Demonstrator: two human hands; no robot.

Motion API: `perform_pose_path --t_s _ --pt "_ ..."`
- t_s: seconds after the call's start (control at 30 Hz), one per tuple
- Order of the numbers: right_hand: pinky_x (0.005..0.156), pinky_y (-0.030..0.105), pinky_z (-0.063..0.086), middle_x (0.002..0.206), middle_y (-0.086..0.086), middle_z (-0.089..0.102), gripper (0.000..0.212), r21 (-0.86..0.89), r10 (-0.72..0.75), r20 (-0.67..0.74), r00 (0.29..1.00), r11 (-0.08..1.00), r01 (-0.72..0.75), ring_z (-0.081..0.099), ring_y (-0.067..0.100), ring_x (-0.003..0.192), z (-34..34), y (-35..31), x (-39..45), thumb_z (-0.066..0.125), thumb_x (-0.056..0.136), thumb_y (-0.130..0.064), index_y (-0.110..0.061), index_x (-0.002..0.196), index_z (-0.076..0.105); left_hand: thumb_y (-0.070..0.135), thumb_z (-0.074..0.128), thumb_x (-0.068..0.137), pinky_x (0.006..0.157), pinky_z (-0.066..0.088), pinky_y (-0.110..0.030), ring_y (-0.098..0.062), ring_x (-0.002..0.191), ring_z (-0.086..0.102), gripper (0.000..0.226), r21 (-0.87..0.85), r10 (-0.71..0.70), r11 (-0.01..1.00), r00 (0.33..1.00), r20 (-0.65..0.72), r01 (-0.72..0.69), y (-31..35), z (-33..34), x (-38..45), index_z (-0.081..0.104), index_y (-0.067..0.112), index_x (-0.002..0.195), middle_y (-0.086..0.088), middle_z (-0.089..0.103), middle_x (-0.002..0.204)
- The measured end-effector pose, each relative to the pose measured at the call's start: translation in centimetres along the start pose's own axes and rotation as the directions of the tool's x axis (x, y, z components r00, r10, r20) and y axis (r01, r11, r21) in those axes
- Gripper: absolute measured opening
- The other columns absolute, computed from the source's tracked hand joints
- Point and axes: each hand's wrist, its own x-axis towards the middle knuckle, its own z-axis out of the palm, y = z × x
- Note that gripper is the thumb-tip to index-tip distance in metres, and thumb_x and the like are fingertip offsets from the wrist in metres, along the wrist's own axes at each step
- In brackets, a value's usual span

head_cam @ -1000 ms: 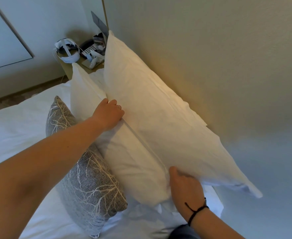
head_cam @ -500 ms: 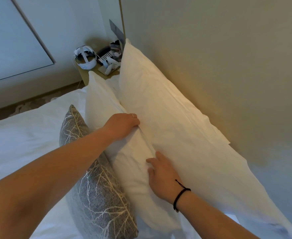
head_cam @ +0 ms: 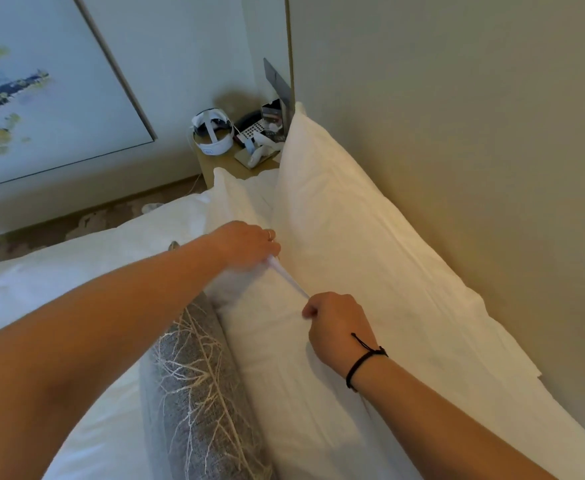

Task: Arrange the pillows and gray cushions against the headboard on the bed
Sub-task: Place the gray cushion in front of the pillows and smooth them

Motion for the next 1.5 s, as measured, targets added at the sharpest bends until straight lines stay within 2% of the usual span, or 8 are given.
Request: perform_pose_path --t_s 0.37,0.63,0.9,1.07,1.13,1.23,1.33,1.5 --pt "0.069 0.023 0.047 0.097 0.0 0.063 0.036 0.055 0.014 0.012 1.0 0.998 -0.014 0.058 0.016 0.082 0.3 0.6 1.0 0.043 0.089 -0.001 -0.023 0.11 0.062 0.02 0.039 0.103 0.104 0.044 -0.039 -0.024 0.128 0.049 0.036 -0.032 -0.3 0.953 0.954 0.022 0.3 -7.6 -2.5 6.2 0.052 0.02 0.137 -0.001 0.049 0.14" --pt "0.054 0.032 0.028 0.072 0.0 0.039 0.015 -0.288 -0.057 0.135 0.989 0.953 0.095 0.048 0.025 0.069 1.1 -0.3 1.4 0.034 0.095 -0.007 -0.021 0.097 0.04 0.033 0.052 0.096 0.082 0.054 -0.04 -0.024 0.087 0.062 0.034 -0.127 -0.441 0.89 0.898 0.009 0.438 -4.5 2.8 10.2 0.057 0.009 0.119 -0.008 0.059 0.11" --pt "0.03 0.017 0.029 0.045 0.003 0.053 0.038 -0.541 -0.25 -0.108 0.962 0.827 0.155 0.04 0.013 0.027 5.5 -0.4 1.1 0.031 0.061 0.004 -0.013 0.038 0.056 0.041 0.035 0.101 0.12 0.005 -0.055 -0.04 0.147 0.013 0.06 -0.163 -0.609 0.765 0.782 0.133 0.624 -3.8 6.0 11.3 0.018 0.02 0.155 -0.017 0.009 0.163" --pt "0.042 0.017 0.049 0.084 0.009 0.075 0.042 -0.451 -0.17 0.083 0.982 0.872 0.189 0.069 0.019 0.063 6.6 0.2 -0.5 0.03 0.063 -0.001 -0.008 0.049 0.069 0.056 0.033 0.095 0.118 -0.01 -0.055 -0.033 0.149 -0.016 0.081 -0.17 -0.724 0.638 0.66 0.199 0.751 -4.5 6.5 9.3 0.004 0.012 0.156 -0.013 -0.008 0.164" --pt "0.061 0.014 0.054 0.104 0.007 0.073 0.049 -0.352 -0.11 0.18 0.977 0.921 0.169 0.071 0.013 0.089 6.1 0.5 -1.6 0.03 0.074 -0.01 -0.006 0.08 0.079 0.064 0.037 0.09 0.117 -0.009 -0.058 -0.032 0.148 -0.02 0.09 -0.235 -0.716 0.608 0.651 0.25 0.758 -4.6 6.2 8.6 0.006 0.013 0.156 -0.01 -0.01 0.164" --pt "0.11 0.024 0.029 0.16 0.004 0.019 0.068 -0.19 -0.036 0.224 0.974 0.979 0.08 0.027 0.01 0.143 6.7 1.7 -2.6 0.029 0.098 -0.054 -0.014 0.153 0.022 0.072 0.04 0.083 0.114 -0.008 -0.064 -0.034 0.147 -0.02 0.086 -0.301 -0.616 0.645 0.711 0.339 0.702 -3.7 5.4 7.7 0.02 0.027 0.154 -0.003 -0.004 0.165" --pt "0.114 0.025 0.02 0.164 -0.002 -0.001 0.099 -0.208 0.045 0.312 0.949 0.978 0.022 0.011 0.009 0.148 6.9 2.5 -4.6 0.037 0.085 -0.075 -0.021 0.154 -0.009 0.076 0.03 0.081 0.106 -0.014 -0.073 -0.037 0.147 -0.02 0.077 -0.228 -0.42 0.808 0.803 0.423 0.543 -1.5 5.0 6.3 0.023 0.045 0.151 0.009 0.002 0.165" --pt "0.111 0.025 0.026 0.164 -0.003 -0.003 0.105 -0.286 0.117 0.293 0.949 0.958 -0.03 0.017 0.009 0.147 7.0 3.4 -8.5 0.043 0.084 -0.072 -0.017 0.152 -0.015 0.074 0.024 0.086 0.106 -0.013 -0.073 -0.032 0.149 -0.015 0.073 -0.214 -0.213 0.918 0.871 0.442 0.333 2.7 4.1 3.5 0.014 0.046 0.152 0.014 -0.002 0.164"
